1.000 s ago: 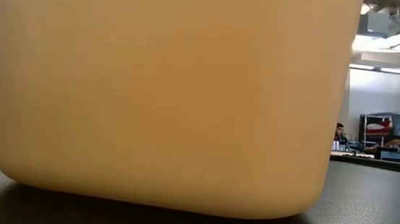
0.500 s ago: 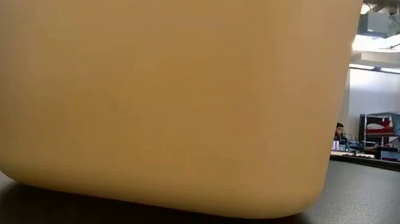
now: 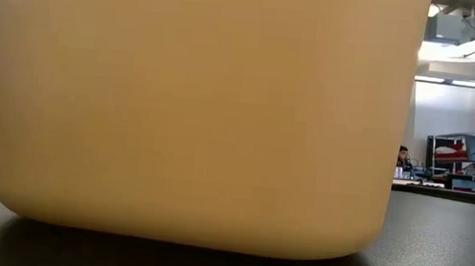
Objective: Sort soda cans
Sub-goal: Put the red soda can into the yellow bin
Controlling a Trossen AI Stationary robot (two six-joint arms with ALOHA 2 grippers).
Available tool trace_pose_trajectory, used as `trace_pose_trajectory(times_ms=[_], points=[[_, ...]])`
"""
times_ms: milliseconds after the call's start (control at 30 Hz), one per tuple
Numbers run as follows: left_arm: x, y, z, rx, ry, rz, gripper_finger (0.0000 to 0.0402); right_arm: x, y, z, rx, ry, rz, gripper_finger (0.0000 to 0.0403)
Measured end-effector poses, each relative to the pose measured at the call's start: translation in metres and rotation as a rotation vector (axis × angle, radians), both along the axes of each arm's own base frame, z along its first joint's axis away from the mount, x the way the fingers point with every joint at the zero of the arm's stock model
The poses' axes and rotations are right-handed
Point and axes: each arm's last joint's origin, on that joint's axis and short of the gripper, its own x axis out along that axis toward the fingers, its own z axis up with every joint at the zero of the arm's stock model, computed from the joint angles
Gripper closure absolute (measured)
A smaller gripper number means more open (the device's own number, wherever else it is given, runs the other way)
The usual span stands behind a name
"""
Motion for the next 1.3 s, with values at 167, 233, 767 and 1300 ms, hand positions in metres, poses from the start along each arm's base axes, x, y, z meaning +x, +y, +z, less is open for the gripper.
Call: trace_pose_trajectory(times_ms=[167,233,767,1300], points=[[0.000,0.000,0.000,-0.001,0.000,0.000,0.0033,0.007,-0.009,-0.011,0.001,0.033,0.008,0.0115],[0.000,0.000,0.000,-0.001,-0.001,0.000,0.0033,0.011,-0.014,-0.014,0.002,0.034,-0.005,0.0100],[0.000,0.000,0.000,-0.002,0.000,0.001,0.0033,0.011,-0.017,-0.010,0.016,0.029,0.001,0.0040],[0.000,0.000,-0.001,0.000,0.007,0.001,0.0033,-0.066,0.044,0.064,-0.087,-0.210,-0.229,0.0053]])
